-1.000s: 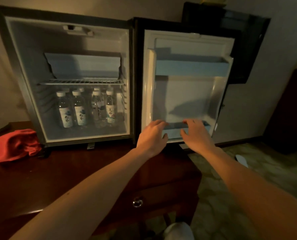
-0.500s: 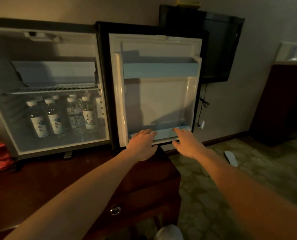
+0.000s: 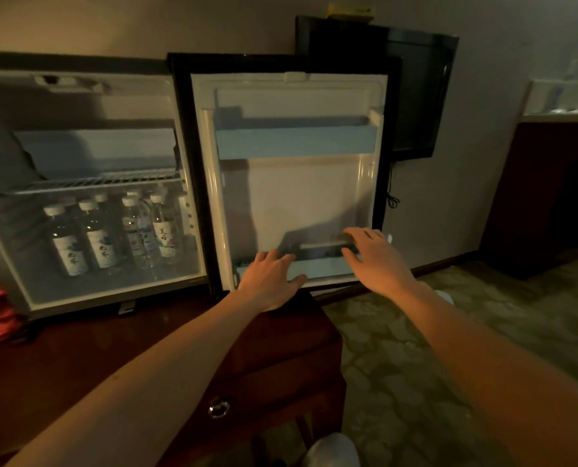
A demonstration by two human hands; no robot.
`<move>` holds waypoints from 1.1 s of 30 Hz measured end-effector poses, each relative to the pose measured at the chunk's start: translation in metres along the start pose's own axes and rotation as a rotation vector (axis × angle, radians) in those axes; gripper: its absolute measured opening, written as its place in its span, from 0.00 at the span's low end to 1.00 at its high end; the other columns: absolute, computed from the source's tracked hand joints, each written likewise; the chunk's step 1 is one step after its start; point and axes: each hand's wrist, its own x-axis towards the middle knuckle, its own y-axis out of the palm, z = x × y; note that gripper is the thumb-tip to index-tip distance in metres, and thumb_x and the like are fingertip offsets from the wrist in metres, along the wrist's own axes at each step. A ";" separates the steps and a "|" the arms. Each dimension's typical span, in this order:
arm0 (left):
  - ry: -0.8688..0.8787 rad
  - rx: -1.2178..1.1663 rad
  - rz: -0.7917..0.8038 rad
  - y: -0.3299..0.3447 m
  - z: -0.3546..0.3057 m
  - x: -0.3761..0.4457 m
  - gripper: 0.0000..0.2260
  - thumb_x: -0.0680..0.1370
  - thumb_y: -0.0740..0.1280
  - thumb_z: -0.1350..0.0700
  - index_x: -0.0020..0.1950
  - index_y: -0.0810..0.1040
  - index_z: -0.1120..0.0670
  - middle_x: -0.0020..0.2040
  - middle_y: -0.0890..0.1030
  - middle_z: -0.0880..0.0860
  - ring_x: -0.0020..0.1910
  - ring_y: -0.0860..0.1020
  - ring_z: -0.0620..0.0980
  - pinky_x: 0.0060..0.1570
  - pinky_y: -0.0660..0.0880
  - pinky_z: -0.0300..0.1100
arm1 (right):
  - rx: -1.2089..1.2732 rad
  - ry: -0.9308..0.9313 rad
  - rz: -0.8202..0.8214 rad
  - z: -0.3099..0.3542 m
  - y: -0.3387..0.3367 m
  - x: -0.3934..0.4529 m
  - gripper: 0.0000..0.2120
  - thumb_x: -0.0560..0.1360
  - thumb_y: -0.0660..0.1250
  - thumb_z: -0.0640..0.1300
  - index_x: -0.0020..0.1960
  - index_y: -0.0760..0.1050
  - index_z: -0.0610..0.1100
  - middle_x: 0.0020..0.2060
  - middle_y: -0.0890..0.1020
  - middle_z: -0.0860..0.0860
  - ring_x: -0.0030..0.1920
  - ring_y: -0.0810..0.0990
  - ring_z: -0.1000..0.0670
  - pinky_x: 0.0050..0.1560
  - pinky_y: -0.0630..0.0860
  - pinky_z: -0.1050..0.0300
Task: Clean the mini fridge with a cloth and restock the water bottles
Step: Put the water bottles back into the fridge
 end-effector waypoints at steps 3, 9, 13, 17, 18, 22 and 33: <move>0.004 -0.008 0.005 -0.003 0.002 -0.016 0.27 0.81 0.54 0.38 0.77 0.62 0.49 0.74 0.65 0.55 0.73 0.61 0.60 0.70 0.63 0.54 | -0.009 -0.011 -0.148 -0.003 -0.020 -0.023 0.13 0.81 0.59 0.47 0.63 0.72 0.44 0.55 0.79 0.48 0.57 0.74 0.48 0.54 0.74 0.53; -0.003 -0.035 0.000 -0.024 -0.013 -0.062 0.20 0.82 0.54 0.41 0.70 0.71 0.47 0.70 0.68 0.54 0.67 0.69 0.60 0.65 0.69 0.56 | -0.080 0.008 -0.325 -0.019 -0.062 -0.071 0.09 0.80 0.60 0.44 0.55 0.74 0.41 0.48 0.81 0.45 0.51 0.78 0.45 0.48 0.73 0.56; 0.114 -0.050 -0.158 -0.042 -0.042 -0.090 0.16 0.82 0.57 0.43 0.64 0.76 0.49 0.61 0.75 0.50 0.55 0.77 0.52 0.52 0.75 0.48 | 0.023 0.021 -0.300 -0.002 -0.075 -0.083 0.11 0.80 0.60 0.46 0.58 0.73 0.42 0.51 0.79 0.48 0.54 0.76 0.49 0.50 0.73 0.56; 0.184 -0.042 -0.207 -0.054 -0.047 -0.118 0.11 0.82 0.59 0.47 0.53 0.77 0.52 0.50 0.80 0.50 0.43 0.78 0.48 0.42 0.78 0.46 | 0.134 0.021 -0.329 0.020 -0.070 -0.092 0.15 0.82 0.58 0.50 0.63 0.70 0.44 0.52 0.79 0.49 0.52 0.78 0.50 0.45 0.71 0.58; 0.161 -0.047 -0.201 -0.056 -0.040 -0.125 0.11 0.82 0.60 0.49 0.51 0.78 0.53 0.48 0.81 0.51 0.42 0.79 0.50 0.42 0.78 0.48 | 0.145 0.003 -0.313 0.027 -0.069 -0.097 0.15 0.82 0.56 0.51 0.64 0.70 0.44 0.51 0.78 0.51 0.51 0.78 0.51 0.44 0.72 0.57; 0.023 -0.022 -0.190 -0.070 0.000 -0.167 0.12 0.79 0.59 0.50 0.47 0.79 0.54 0.45 0.82 0.53 0.41 0.80 0.54 0.41 0.78 0.50 | 0.194 -0.116 -0.275 0.073 -0.065 -0.121 0.17 0.81 0.54 0.54 0.63 0.70 0.45 0.50 0.74 0.56 0.51 0.77 0.53 0.43 0.71 0.60; -0.198 0.095 -0.197 -0.105 0.107 -0.262 0.09 0.78 0.60 0.48 0.44 0.75 0.50 0.45 0.82 0.52 0.44 0.80 0.57 0.38 0.71 0.44 | 0.386 -0.490 -0.232 0.217 -0.021 -0.148 0.25 0.78 0.57 0.62 0.67 0.64 0.48 0.57 0.78 0.49 0.56 0.73 0.56 0.54 0.70 0.62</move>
